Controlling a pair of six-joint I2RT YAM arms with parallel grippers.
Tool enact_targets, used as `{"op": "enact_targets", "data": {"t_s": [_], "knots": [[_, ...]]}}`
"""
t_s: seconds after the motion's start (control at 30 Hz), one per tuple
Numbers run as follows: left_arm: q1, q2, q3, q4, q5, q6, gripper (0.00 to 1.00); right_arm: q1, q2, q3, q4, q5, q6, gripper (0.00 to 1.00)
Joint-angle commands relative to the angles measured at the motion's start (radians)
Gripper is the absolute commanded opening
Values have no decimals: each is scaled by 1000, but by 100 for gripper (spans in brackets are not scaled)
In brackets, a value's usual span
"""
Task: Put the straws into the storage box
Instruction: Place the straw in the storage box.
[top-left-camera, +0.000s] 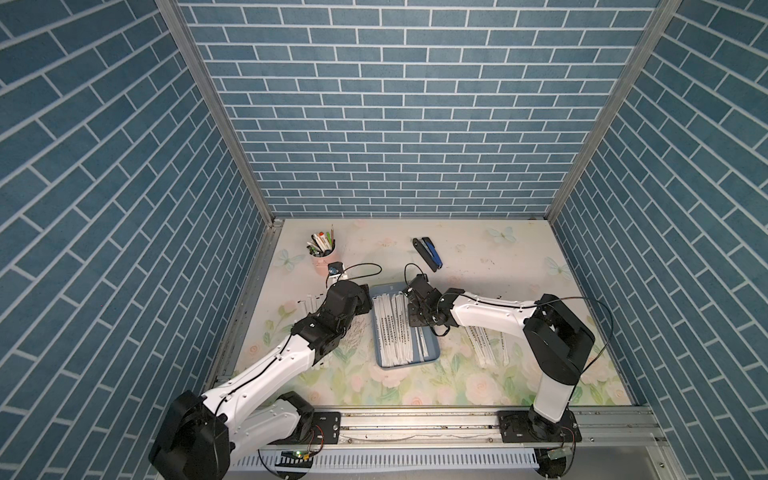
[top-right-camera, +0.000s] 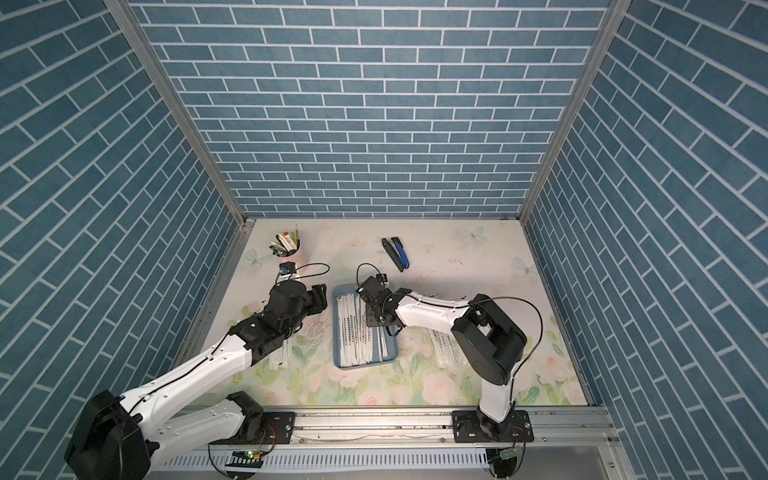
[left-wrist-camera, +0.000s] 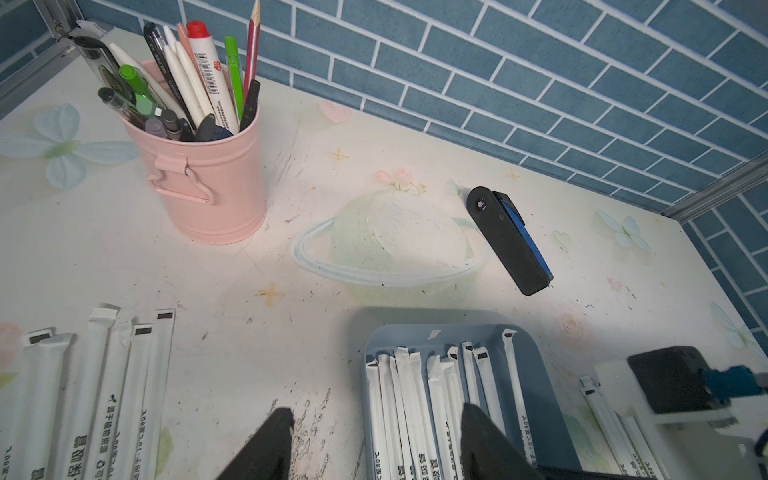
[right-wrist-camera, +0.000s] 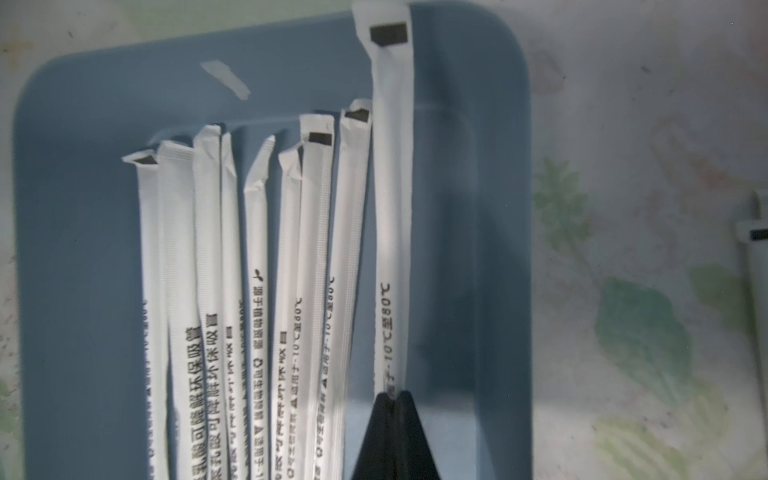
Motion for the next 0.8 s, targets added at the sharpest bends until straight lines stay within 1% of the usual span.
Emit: {"op": "enact_targets", "data": {"t_s": [0.0,0.3,0.77], "knots": [[2,6,5,-5,9,0,67,-6,26,-13,23,-1,31,0],[2,5,-7,3,15,-7,67,-5,49,8,33,-36,45,0],[1,-2,-18,3,13,-8,67,-6,50,9,50,-42,93,0]]}}
